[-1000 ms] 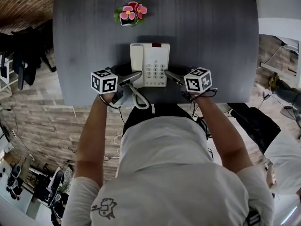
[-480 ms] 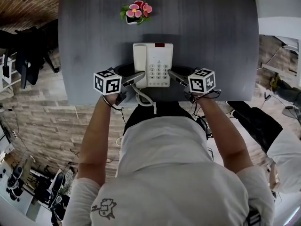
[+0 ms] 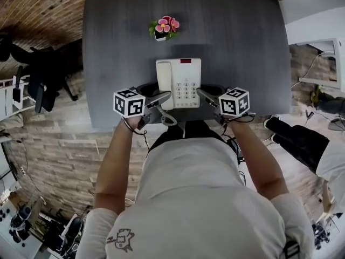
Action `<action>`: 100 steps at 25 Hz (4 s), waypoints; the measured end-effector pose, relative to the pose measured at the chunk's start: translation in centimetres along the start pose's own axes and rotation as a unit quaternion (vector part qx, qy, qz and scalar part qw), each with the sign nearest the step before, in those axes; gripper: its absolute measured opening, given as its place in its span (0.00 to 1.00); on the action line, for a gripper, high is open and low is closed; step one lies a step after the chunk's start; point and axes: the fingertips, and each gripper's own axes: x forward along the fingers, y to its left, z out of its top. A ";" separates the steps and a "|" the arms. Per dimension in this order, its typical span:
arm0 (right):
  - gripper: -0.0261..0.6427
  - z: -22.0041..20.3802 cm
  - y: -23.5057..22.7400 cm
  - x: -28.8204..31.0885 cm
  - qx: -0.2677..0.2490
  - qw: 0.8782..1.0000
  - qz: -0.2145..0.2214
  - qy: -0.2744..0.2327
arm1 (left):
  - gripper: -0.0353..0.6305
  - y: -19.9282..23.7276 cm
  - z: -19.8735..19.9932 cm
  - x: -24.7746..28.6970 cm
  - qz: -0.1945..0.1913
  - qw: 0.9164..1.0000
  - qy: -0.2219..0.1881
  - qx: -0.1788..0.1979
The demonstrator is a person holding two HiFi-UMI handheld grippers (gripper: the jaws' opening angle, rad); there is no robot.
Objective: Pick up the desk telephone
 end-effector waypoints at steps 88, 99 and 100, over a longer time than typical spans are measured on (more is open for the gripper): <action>0.14 -17.5 17.6 -18.5 -0.040 0.994 0.000 -0.104 | 0.51 -24.5 -17.5 -8.2 0.023 0.995 -0.055 0.080; 0.14 -22.0 23.4 -15.9 -0.045 0.992 -0.008 -0.115 | 0.51 -24.3 -22.2 -13.9 0.016 0.994 -0.054 0.091; 0.14 -22.9 24.0 -15.8 -0.044 0.992 -0.006 -0.117 | 0.51 -24.4 -23.1 -14.4 0.016 0.994 -0.055 0.093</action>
